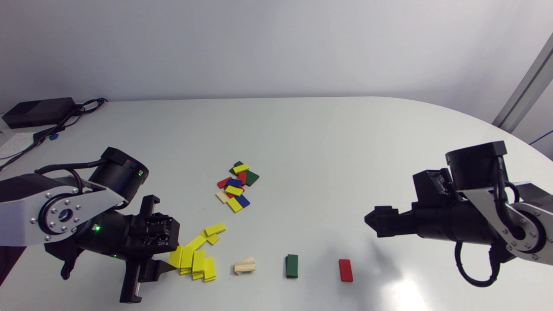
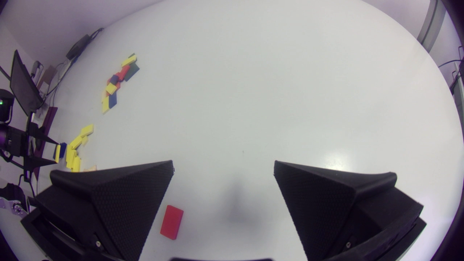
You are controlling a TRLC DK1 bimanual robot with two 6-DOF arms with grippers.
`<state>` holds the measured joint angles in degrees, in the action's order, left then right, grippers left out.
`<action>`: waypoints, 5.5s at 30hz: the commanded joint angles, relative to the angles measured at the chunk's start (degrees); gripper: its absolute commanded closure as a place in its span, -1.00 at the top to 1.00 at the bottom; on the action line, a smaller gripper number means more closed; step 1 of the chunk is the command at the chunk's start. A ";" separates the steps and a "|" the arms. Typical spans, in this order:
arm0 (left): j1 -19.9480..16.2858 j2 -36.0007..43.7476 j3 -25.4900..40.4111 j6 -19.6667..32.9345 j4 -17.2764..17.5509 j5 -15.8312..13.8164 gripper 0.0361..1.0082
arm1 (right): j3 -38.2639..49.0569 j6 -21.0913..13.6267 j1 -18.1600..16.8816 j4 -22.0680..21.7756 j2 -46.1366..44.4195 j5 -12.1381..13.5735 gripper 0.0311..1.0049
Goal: Take domino bricks one by one from the mixed stack on the table and place each onto the existing stack of the same color.
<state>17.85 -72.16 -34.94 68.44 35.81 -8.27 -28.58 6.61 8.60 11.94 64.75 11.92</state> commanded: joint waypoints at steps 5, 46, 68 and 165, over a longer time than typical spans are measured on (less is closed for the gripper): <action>0.08 -7.12 -0.13 2.92 -4.44 -0.43 -0.36 | 1.51 -0.28 -0.78 -0.52 0.90 -0.23 0.94; 1.05 -14.85 -8.66 -4.99 6.02 -2.54 -0.36 | 1.68 -0.55 -0.95 -1.13 1.25 -0.23 0.94; -1.41 -15.91 -10.50 -4.11 5.06 -2.45 0.83 | 1.68 -0.55 -0.95 -1.13 1.25 -0.32 0.94; 1.67 -19.33 -18.94 -23.36 -5.40 3.61 0.75 | -2.01 0.86 1.86 3.44 -0.06 -1.02 0.94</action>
<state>20.58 -94.37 -51.92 46.39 30.59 -5.08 -28.88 6.55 9.10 14.22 65.47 11.14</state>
